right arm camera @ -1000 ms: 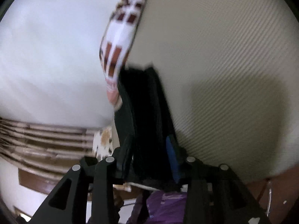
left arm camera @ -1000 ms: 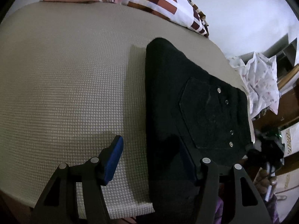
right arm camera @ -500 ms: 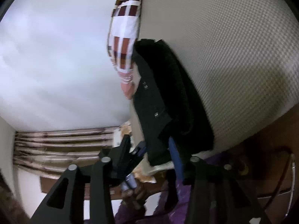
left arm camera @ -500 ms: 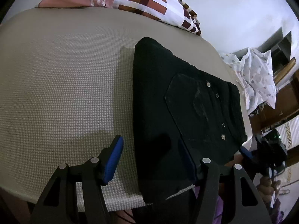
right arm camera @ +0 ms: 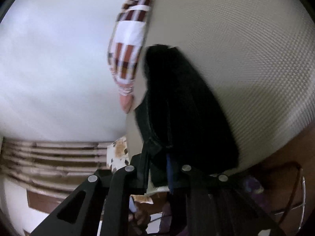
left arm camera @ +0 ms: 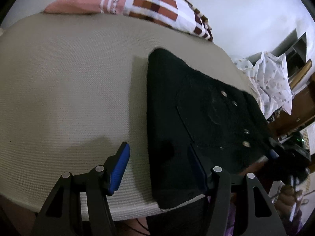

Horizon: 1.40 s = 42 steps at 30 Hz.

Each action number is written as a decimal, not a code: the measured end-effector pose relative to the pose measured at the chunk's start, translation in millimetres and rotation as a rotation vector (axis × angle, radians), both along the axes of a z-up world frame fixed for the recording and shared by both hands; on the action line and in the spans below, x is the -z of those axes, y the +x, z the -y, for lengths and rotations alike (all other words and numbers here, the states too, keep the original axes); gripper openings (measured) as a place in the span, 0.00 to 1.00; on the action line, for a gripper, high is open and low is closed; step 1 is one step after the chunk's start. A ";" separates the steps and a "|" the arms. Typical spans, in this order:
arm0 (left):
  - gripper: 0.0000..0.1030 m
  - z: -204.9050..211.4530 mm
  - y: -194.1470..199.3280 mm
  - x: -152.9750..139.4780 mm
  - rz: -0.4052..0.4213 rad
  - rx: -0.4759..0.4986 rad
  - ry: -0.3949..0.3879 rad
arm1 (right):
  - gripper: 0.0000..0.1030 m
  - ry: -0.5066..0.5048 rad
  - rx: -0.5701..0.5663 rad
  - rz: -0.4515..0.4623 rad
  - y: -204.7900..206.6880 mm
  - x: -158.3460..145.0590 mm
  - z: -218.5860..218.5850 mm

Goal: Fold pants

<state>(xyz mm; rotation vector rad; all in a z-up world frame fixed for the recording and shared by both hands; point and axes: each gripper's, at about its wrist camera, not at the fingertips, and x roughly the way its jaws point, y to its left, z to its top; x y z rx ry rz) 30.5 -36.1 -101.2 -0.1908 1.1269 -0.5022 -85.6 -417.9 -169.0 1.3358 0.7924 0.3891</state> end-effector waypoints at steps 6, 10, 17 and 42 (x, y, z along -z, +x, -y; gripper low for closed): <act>0.60 -7.5 4.7 10.1 -0.029 -0.015 0.013 | 0.12 0.061 -0.013 -0.116 -7.0 54.0 3.4; 0.60 -7.0 2.3 18.0 -0.059 -0.010 0.008 | 0.12 -0.026 -0.044 -0.089 -1.1 34.5 2.4; 0.60 -7.4 -6.7 13.9 -0.002 0.015 0.047 | 0.12 0.021 -0.032 -0.084 -8.0 33.2 3.7; 0.60 -7.5 0.5 -3.9 0.024 0.087 -0.029 | 0.74 -0.379 -0.099 0.007 12.9 -25.4 37.8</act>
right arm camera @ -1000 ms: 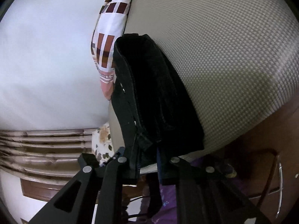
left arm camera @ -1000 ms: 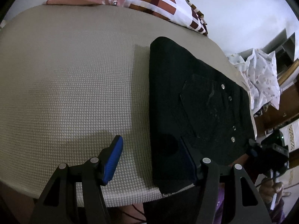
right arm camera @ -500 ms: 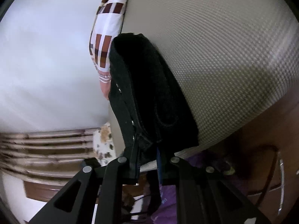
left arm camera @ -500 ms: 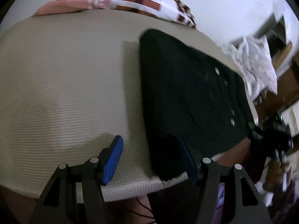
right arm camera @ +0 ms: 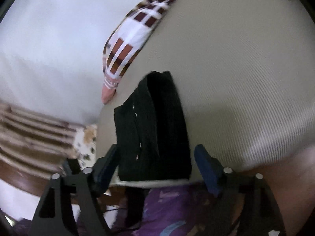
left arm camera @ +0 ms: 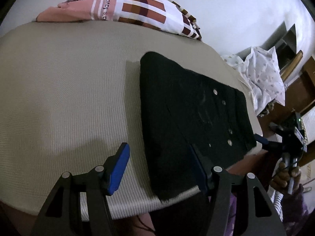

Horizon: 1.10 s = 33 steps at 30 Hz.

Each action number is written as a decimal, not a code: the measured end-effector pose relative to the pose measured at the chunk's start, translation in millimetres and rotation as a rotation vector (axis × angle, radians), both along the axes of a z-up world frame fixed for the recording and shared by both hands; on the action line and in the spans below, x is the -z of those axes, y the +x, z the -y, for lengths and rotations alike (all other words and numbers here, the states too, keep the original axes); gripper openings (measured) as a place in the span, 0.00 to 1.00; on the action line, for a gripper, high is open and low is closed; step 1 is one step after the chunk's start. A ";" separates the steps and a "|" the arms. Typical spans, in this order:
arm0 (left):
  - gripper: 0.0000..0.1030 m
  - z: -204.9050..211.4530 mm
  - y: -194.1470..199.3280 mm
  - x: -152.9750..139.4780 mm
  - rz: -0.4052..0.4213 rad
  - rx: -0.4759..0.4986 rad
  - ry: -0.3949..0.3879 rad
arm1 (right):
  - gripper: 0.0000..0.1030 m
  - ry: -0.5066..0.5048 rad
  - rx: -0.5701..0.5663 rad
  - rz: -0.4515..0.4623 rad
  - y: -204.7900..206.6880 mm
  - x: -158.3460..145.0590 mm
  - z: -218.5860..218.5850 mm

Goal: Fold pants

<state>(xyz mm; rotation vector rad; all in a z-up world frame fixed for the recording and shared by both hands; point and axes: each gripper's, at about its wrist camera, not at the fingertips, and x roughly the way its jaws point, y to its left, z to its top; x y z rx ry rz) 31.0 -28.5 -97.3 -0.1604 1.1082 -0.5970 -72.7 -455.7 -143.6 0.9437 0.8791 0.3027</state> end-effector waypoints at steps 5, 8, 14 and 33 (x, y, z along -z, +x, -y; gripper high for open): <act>0.60 11.4 24.8 11.2 -0.047 0.035 0.000 | 0.76 -0.111 -0.072 0.002 45.0 4.6 -16.4; 0.60 21.6 33.3 21.4 -0.062 0.071 0.039 | 0.76 -0.115 -0.119 -0.012 64.2 15.5 -27.7; 0.60 37.8 40.8 33.0 -0.047 0.132 0.082 | 0.76 -0.101 -0.144 -0.005 75.0 26.2 -34.9; 0.62 79.7 47.2 32.2 0.089 0.207 0.232 | 0.84 -0.042 -0.241 0.043 80.7 35.8 -23.5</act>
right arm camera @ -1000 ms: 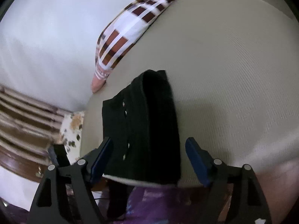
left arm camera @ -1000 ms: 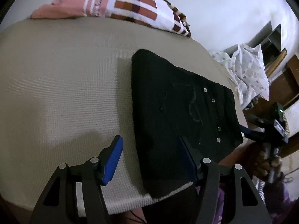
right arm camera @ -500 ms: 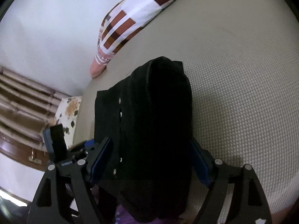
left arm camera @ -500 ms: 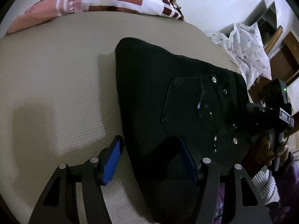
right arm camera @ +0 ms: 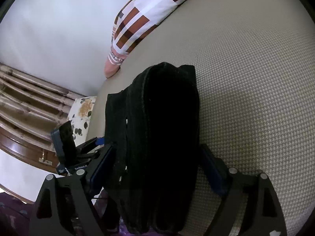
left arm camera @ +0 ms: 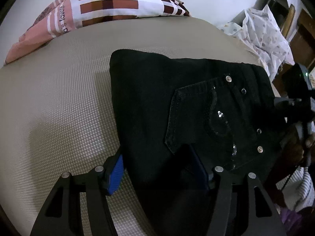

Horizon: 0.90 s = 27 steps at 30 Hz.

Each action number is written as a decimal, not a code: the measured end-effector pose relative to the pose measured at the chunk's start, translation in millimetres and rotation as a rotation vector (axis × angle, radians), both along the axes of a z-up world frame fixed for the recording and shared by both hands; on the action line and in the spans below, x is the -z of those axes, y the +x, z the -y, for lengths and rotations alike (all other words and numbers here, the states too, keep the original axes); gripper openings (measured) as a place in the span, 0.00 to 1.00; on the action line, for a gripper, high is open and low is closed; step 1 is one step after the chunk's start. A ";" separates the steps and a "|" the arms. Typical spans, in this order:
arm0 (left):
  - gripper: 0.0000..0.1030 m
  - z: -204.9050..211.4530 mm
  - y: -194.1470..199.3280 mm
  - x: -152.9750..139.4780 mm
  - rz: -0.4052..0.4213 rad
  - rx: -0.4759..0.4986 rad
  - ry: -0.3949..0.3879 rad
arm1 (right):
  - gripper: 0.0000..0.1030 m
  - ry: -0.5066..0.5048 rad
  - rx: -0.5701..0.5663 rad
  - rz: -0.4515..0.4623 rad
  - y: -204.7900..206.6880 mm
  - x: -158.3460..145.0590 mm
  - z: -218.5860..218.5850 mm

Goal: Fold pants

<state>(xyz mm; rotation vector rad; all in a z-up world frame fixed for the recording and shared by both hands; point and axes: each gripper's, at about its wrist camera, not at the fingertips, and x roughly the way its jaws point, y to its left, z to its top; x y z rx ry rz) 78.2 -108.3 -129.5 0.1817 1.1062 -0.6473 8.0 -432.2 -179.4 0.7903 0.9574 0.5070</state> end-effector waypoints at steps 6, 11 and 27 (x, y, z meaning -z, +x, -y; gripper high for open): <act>0.62 0.8 -2.8 0.0 0.022 0.006 0.021 | 0.89 -0.079 -0.029 -0.003 8.7 -7.0 -15.7; 0.60 4.0 -5.8 0.0 0.047 0.015 0.038 | 0.87 -0.131 -0.056 0.005 14.4 -8.5 -24.7; 0.14 -6.3 -13.9 -29.5 0.174 -0.005 0.024 | 0.31 0.048 0.001 -0.004 17.7 -18.5 -36.2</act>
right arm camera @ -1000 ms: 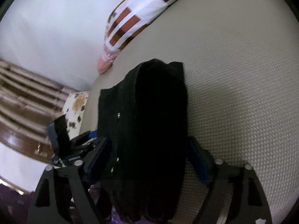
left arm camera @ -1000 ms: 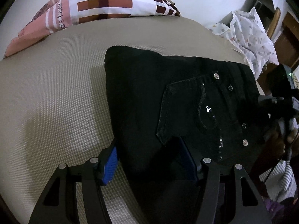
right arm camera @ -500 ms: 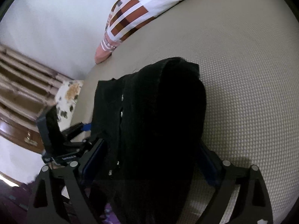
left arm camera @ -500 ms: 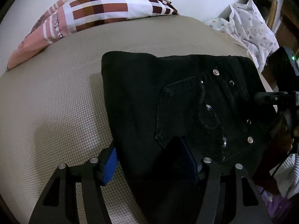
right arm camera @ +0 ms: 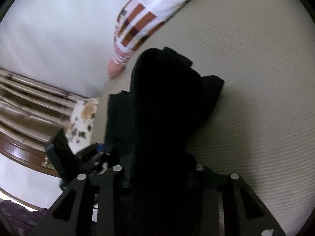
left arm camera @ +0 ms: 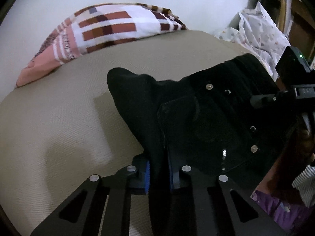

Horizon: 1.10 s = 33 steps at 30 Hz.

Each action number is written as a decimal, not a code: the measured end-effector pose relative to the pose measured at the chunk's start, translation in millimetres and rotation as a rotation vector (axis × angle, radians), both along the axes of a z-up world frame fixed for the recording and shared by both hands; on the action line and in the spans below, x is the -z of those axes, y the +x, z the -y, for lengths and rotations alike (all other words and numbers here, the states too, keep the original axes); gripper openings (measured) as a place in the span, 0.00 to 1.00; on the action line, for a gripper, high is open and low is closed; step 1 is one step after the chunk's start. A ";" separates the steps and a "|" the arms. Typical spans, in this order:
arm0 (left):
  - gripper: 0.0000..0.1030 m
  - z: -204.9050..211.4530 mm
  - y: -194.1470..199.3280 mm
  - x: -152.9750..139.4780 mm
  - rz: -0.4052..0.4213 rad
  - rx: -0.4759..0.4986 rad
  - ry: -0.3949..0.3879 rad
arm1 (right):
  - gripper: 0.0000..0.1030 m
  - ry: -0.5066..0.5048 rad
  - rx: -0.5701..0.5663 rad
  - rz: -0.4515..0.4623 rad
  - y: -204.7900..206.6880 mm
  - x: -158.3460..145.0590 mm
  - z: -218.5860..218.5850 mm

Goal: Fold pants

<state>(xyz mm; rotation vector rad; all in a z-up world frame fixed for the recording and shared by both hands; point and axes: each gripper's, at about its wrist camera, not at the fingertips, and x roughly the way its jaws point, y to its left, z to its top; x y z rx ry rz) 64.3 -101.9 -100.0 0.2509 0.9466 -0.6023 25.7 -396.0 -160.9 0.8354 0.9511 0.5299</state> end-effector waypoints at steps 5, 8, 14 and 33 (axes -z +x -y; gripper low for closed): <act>0.13 -48.0 32.6 -22.2 0.058 -0.119 0.002 | 0.31 0.041 -0.061 0.058 39.8 -25.2 -44.1; 0.13 -90.3 63.1 -38.3 0.103 -0.210 0.015 | 0.31 0.079 -0.112 0.106 83.5 -38.6 -83.7; 0.13 -169.5 127.6 -51.6 0.176 -0.356 0.080 | 0.30 0.161 -0.188 0.143 186.3 -43.3 -172.6; 0.57 -241.6 171.4 20.8 0.188 -0.563 0.145 | 0.49 -0.229 -0.081 0.155 255.9 -20.7 -271.1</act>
